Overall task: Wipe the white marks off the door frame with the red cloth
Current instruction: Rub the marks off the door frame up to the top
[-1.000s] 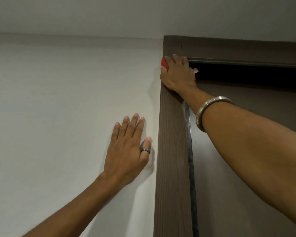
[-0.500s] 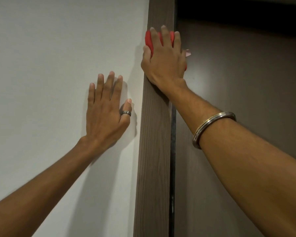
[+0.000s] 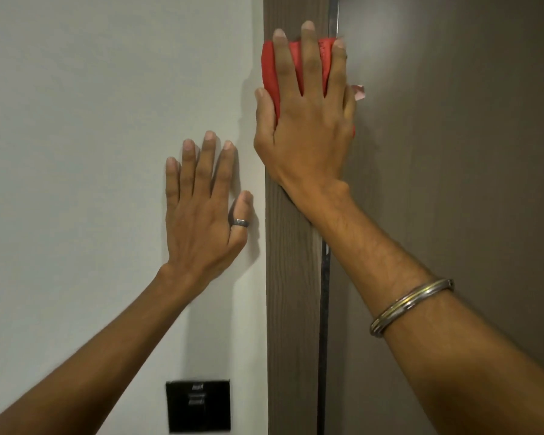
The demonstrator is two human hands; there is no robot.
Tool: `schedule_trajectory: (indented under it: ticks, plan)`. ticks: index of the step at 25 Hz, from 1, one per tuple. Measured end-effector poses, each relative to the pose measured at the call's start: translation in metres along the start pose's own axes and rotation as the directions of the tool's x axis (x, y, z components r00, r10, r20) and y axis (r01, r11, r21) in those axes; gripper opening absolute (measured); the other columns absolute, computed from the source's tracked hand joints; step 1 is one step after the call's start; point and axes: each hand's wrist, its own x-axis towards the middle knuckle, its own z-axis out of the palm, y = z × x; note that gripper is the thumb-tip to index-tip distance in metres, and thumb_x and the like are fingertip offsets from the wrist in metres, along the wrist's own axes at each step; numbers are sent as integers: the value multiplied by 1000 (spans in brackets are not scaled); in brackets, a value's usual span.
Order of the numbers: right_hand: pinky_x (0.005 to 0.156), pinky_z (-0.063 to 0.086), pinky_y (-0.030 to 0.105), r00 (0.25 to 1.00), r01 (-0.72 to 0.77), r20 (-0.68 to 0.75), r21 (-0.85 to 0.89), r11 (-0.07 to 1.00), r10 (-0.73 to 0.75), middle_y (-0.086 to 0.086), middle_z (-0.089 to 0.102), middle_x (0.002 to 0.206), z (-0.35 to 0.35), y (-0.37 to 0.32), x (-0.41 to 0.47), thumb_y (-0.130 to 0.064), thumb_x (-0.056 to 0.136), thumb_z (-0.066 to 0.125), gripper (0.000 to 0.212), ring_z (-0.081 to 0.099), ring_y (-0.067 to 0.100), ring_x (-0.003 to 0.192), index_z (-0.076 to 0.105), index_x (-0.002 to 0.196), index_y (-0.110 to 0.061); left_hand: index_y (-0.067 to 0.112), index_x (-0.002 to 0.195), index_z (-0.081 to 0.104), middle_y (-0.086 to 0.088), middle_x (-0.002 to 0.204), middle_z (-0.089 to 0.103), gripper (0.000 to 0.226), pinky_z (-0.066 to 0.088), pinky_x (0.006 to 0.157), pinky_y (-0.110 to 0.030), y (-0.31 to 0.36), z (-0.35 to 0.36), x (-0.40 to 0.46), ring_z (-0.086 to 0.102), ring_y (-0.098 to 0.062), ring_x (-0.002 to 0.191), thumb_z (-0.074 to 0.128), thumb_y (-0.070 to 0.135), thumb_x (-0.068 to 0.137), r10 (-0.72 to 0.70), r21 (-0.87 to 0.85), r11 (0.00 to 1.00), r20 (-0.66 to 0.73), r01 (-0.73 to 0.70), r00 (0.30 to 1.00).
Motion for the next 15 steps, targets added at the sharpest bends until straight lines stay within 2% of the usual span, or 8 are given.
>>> schedule_trajectory:
  ticks: [4, 7, 11, 15]
  plan:
    - [123, 20, 54, 1000, -8, -3, 10, 1000, 8, 10, 36, 166, -1, 7, -77, -50, 99, 46, 64, 28, 41, 155, 40, 157, -23, 10, 164, 17, -21, 172, 17, 67, 7, 129, -58, 10, 7, -41, 14, -43, 159, 35, 41, 108, -16, 11, 1000, 19, 15, 1000]
    - [120, 29, 55, 998, -41, 43, -15, 999, 41, 11, 35, 166, -2, 9, -139, -51, 100, 46, 64, 28, 42, 154, 37, 158, -24, 10, 163, 19, -22, 170, 22, 67, 0, 130, -52, 14, 11, -78, 14, -42, 159, 37, 41, 107, -14, 18, 1000, 44, 13, 999]
    - [120, 31, 55, 987, -55, 146, -58, 997, 63, 10, 31, 168, -7, 15, -223, -52, 104, 41, 65, 27, 41, 155, 24, 161, -25, 9, 163, 21, -22, 169, 25, 68, -6, 130, -45, 18, 13, -115, -2, -27, 159, 44, 35, 105, -13, 33, 999, 86, 10, 996]
    - [117, 32, 53, 960, 9, 281, -86, 996, 16, 7, 21, 170, -16, 29, -291, -46, 105, 42, 66, 23, 41, 155, 19, 163, -24, 7, 162, 19, -24, 169, 23, 67, -6, 131, -42, 23, 4, -148, -16, -20, 160, 44, 30, 105, -2, -22, 1000, 169, 6, 986]
